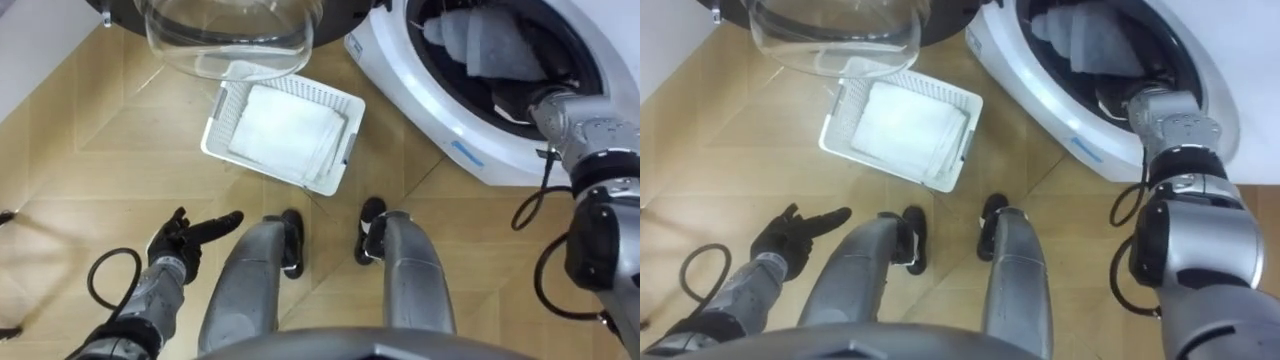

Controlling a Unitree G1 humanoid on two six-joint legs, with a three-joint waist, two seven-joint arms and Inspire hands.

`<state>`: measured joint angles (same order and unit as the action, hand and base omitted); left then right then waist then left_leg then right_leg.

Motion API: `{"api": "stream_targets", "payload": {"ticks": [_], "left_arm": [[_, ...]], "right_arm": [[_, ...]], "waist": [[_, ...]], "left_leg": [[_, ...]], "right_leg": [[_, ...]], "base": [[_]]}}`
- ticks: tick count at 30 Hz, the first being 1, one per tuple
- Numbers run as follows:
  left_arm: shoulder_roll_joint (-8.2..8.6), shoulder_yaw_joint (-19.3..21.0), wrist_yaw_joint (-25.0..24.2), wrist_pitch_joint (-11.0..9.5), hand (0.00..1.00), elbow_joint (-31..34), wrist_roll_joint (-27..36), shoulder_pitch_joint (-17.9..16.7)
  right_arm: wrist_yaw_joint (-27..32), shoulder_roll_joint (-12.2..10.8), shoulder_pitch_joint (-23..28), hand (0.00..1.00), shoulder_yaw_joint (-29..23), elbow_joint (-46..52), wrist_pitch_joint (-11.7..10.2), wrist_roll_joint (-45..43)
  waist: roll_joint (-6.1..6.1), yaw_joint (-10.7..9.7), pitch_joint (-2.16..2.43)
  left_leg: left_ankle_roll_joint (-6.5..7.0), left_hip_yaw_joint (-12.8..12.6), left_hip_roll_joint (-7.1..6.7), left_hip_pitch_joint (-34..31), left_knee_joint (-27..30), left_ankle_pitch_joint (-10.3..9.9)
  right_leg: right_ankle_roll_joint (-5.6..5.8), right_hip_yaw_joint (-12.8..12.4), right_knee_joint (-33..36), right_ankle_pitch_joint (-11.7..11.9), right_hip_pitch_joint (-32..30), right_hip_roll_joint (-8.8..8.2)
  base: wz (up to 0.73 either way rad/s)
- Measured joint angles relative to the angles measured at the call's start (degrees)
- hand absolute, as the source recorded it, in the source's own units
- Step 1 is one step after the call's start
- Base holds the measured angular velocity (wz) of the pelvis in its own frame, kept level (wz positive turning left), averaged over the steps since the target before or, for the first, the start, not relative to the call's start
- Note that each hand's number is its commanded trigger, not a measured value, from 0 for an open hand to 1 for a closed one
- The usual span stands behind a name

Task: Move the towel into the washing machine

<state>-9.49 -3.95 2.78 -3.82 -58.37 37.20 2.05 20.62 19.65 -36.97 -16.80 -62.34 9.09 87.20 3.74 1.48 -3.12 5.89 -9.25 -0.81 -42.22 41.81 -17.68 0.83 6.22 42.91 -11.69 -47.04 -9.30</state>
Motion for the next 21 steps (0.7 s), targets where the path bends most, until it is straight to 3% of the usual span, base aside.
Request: {"api": "stream_targets", "payload": {"ticks": [5, 9, 17, 21], "left_arm": [[0.83, 3.43, 1.8, 0.19, 0.0, 0.0, -0.89, 0.2], [1.16, 3.83, 2.27, 0.77, 0.0, -0.02, -1.46, 0.26], [1.58, 3.93, 1.54, 0.95, 0.0, -0.08, -1.49, 0.21], [1.49, 3.99, 0.23, 0.71, 0.0, -0.1, -2.06, 0.11]], "right_arm": [[4.42, 0.01, -0.32, 0.0, -2.43, 0.08, -1.94, 0.44], [7.33, 0.04, -1.32, 0.0, -2.57, 0.09, -4.07, 0.58], [9.71, 0.03, -0.39, 0.0, -2.56, 0.05, -4.25, 0.42], [9.17, 0.03, 1.5, 0.0, -2.56, -0.13, -4.89, 0.04]], "waist": [[-0.51, 0.22, 0.11], [-1.75, 0.37, 0.25], [-3.54, 0.74, 0.33], [-3.67, 0.83, 0.39]], "left_leg": [[0.73, -0.41, -0.01, -0.07, 0.76, -0.4], [0.94, -0.89, 0.01, 0.34, 1.04, -0.51], [0.88, -1.51, 0.03, 5.26, -0.58, -0.49], [0.85, -1.6, -0.02, 7.1, -2.33, -0.18]], "right_leg": [[0.57, -0.01, 0.44, -0.11, 0.21, -0.33], [0.69, -0.12, 0.89, -0.15, 0.54, -0.6], [0.85, -0.1, -0.2, -0.61, 4.95, -0.76], [1.01, 0.3, -1.95, -0.56, 6.89, -0.73]], "base": [[0.03], [0.0], [0.01], [0.03]]}}
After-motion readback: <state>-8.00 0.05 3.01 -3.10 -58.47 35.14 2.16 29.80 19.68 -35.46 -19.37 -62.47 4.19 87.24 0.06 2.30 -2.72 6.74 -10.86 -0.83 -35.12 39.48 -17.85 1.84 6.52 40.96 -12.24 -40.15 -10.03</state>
